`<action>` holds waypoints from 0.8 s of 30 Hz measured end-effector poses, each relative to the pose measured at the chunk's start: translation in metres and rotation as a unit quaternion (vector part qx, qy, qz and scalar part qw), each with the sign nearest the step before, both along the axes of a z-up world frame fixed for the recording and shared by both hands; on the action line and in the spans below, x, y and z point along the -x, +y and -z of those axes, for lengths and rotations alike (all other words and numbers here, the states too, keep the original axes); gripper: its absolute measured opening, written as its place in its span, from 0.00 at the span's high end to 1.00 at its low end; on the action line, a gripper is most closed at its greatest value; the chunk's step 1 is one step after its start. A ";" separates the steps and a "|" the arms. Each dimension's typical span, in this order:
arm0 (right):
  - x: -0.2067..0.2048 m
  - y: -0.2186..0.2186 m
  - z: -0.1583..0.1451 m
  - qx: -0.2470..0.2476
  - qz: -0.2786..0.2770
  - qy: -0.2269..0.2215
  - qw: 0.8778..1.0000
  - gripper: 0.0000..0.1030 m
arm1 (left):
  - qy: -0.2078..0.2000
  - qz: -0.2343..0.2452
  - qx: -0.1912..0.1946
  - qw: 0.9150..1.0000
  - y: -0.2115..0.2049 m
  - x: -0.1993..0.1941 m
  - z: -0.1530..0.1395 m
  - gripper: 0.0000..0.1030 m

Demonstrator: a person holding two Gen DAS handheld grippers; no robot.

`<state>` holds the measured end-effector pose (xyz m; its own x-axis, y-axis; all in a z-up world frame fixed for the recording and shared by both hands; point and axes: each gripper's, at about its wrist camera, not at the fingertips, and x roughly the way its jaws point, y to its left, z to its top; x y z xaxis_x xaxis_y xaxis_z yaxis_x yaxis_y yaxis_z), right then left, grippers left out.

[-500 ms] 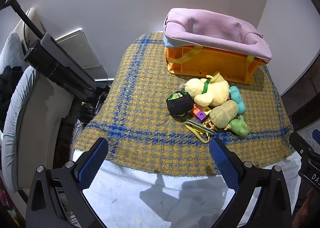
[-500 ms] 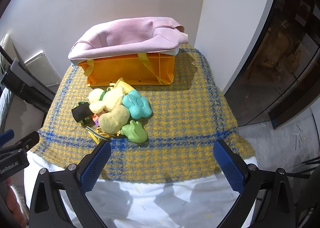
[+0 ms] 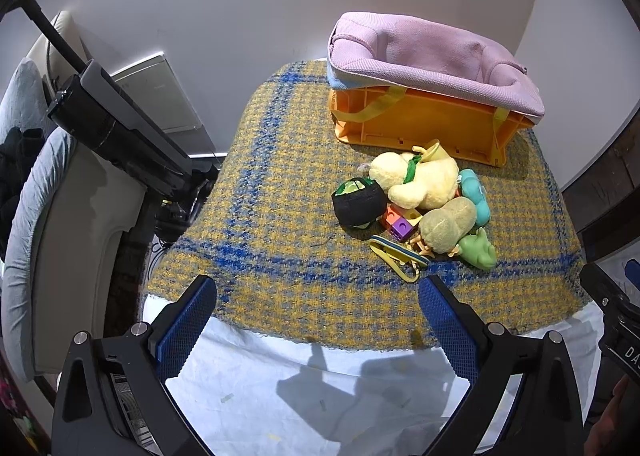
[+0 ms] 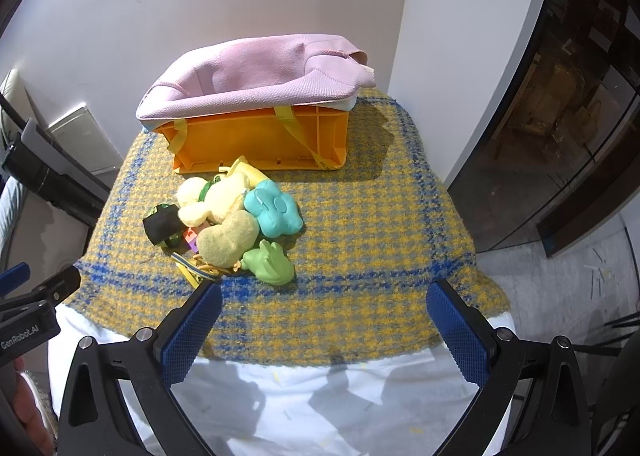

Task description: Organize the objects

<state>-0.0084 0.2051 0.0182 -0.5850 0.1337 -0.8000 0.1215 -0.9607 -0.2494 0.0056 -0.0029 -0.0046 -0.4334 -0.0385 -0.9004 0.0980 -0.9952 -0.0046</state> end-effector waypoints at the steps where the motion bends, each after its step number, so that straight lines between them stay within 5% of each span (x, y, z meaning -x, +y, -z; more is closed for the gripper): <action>1: 0.000 0.000 0.000 0.000 0.000 0.000 1.000 0.00 | -0.001 0.000 -0.001 1.000 0.000 0.000 0.000 0.00; 24: 0.000 0.000 0.001 0.001 0.001 -0.001 1.000 0.00 | -0.002 -0.017 -0.019 1.000 0.001 -0.001 0.004 0.00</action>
